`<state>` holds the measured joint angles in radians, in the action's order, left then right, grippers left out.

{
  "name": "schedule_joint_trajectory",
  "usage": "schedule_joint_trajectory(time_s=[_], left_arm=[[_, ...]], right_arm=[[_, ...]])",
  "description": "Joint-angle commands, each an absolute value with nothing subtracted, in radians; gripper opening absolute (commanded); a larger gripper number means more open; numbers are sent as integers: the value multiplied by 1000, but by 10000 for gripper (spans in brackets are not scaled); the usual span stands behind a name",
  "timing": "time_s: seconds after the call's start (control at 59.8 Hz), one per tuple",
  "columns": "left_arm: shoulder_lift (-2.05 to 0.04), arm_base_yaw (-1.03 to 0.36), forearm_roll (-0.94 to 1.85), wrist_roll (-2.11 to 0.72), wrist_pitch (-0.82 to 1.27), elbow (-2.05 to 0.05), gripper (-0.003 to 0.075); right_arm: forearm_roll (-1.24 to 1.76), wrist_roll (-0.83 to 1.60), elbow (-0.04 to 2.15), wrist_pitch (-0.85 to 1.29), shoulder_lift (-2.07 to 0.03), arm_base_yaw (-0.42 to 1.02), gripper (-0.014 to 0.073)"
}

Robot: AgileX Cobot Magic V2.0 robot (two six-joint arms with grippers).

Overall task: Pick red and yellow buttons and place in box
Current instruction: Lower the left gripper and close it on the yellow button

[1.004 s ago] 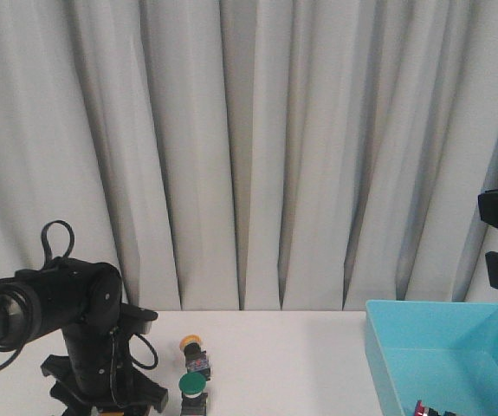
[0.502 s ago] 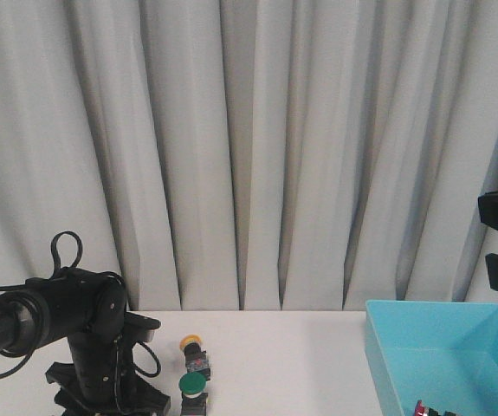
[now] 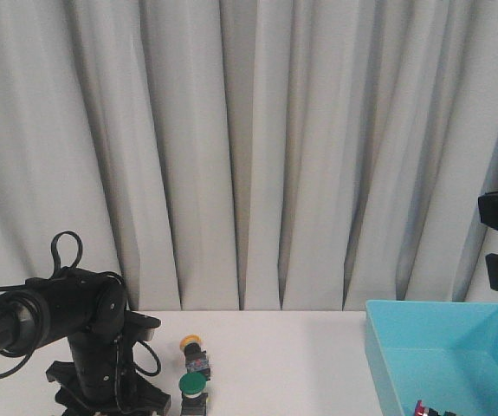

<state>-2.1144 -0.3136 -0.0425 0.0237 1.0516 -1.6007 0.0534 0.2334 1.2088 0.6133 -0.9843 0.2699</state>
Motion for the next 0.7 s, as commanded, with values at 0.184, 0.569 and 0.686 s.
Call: schedule_joint_trajectory(time_s=[0.184, 0.569, 0.686], left_arm=[[-2058, -312, -41, 44, 1041, -1625, 520], [-2058, -312, -42, 92, 1036, -1625, 95], [-2058, -312, -42, 92, 1033, -1625, -4]], right_arm=[[51, 233, 1239, 546, -977, 272, -8], [51, 233, 1239, 547, -977, 272, -8], [51, 233, 1239, 547, -977, 272, -8]])
